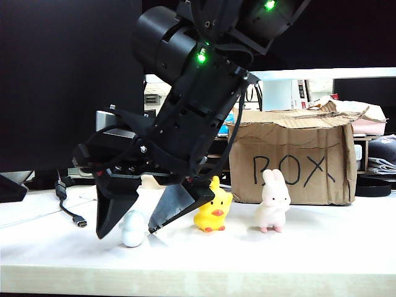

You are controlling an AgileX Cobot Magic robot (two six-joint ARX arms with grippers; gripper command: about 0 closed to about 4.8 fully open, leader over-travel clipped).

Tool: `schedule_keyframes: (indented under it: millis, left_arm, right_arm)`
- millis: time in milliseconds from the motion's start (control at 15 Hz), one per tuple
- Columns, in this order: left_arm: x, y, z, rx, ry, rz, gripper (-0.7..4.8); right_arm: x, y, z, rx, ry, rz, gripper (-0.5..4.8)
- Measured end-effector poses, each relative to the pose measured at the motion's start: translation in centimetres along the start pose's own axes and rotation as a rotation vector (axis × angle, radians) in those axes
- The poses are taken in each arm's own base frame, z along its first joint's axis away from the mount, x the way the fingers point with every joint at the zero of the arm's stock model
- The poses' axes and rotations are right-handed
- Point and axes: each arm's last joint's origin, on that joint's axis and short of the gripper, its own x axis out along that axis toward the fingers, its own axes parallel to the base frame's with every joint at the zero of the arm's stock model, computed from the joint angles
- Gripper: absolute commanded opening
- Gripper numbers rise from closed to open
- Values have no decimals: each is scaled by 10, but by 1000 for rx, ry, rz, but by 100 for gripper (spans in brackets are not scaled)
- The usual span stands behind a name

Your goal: Put the doll that is least similar in size compared to the others into the paper box.

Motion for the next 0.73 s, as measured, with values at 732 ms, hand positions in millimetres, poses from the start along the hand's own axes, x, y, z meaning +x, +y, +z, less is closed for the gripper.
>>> schedule_keyframes:
  millis: [732]
  left_arm:
    - [0, 0, 0, 0, 0, 0, -5]
  right_arm:
    - [-3, 8, -3, -18, 47, 9, 417]
